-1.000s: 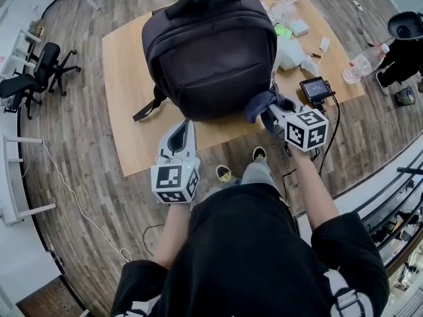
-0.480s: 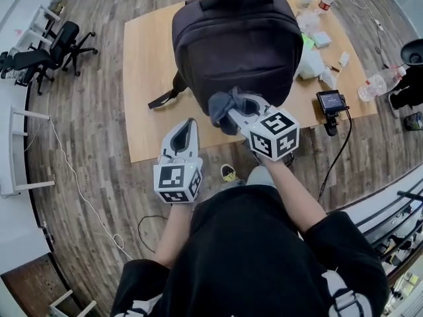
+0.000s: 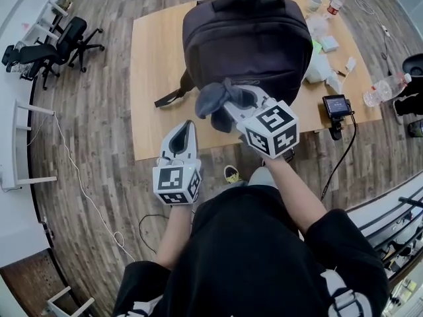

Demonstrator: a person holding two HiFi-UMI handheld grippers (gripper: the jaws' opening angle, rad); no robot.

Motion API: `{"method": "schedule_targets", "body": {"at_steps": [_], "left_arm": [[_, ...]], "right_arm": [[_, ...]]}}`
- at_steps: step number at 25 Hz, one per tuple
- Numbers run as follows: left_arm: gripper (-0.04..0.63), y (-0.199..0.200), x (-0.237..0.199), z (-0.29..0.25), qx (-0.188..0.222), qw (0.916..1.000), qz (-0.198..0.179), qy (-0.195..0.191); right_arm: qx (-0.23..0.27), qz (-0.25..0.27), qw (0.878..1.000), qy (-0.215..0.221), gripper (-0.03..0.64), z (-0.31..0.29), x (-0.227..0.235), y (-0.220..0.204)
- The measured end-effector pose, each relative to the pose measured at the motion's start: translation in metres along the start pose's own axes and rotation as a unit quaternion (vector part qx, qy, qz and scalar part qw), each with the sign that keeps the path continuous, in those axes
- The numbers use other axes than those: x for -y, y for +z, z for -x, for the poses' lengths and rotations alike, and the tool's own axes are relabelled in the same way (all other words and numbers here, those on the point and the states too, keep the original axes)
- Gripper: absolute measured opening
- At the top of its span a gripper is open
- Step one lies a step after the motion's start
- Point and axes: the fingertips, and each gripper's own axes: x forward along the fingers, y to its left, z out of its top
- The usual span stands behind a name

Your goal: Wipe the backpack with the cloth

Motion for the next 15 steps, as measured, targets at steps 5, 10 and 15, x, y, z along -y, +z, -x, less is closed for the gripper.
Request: {"method": "schedule_targets", "body": {"at_steps": [5, 10, 15], "left_arm": [[0.017, 0.005, 0.011, -0.012, 0.004, 0.9998, -0.005, -0.021], [0.017, 0.008, 0.026, -0.021, 0.004, 0.9990, -0.008, -0.044], [0.018, 0.009, 0.034, -0.028, 0.001, 0.9984, -0.008, -0.056]], "right_arm": [[0.043, 0.063, 0.994, -0.079, 0.086, 0.039, 0.042, 0.047], [0.123, 0.131, 0.966, -0.186, 0.086, 0.093, 0.089, 0.128], [-0.029, 0.158, 0.984, -0.082, 0.087, 0.054, 0.065, 0.063]]}}
